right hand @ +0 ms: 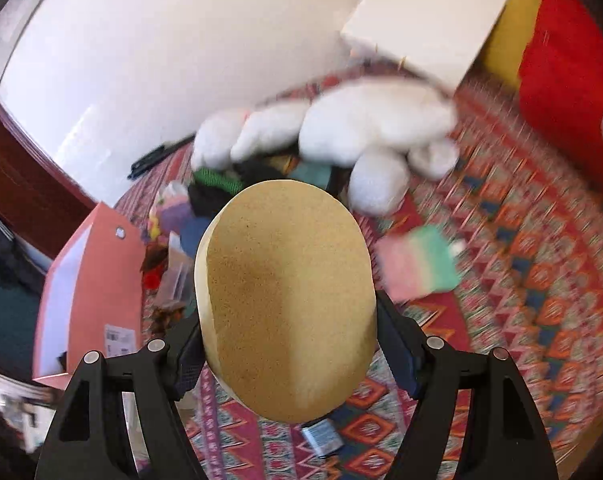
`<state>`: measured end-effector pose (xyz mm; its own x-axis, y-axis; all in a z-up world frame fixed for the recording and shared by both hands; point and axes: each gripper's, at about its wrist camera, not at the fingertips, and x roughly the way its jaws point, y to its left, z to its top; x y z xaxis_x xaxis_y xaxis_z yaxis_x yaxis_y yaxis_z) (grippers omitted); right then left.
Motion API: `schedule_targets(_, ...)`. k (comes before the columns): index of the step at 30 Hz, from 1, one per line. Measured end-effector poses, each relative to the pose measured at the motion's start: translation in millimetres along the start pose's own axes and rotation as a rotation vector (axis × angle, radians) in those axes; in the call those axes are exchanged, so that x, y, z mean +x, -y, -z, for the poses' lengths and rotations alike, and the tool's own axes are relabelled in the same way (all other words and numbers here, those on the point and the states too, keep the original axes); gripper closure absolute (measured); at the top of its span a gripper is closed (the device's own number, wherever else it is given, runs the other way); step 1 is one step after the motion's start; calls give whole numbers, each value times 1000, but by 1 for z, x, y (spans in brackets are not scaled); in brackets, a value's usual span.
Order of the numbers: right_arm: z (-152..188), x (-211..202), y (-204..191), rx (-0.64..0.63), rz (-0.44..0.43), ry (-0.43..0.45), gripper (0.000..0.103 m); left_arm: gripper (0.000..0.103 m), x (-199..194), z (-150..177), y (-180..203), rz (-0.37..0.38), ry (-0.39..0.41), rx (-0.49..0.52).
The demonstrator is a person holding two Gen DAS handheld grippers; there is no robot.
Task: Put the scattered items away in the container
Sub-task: 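Carry the cup and sponge to the pink box and release both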
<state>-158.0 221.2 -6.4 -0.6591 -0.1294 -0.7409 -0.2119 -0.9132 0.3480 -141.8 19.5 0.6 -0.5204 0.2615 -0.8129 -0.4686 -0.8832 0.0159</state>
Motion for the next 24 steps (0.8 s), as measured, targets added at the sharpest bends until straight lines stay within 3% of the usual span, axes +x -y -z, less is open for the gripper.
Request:
schedule_targets(4, -6, -37, -15, -80, 70, 136, 25, 59, -32, -10, 0, -9, 86, -17)
schedule_targets(12, 0, -105, -59, -200, 114, 375, 25, 59, -100, -12, -23, -82, 259, -85)
schedule_targets(17, 10, -140, -98, -273, 92, 512, 25, 59, -132, -4, -40, -193, 341, -91)
schedule_targets(24, 33, -188, -170, -382, -1, 650, 25, 59, -165, 14, -86, -290, 412, -182)
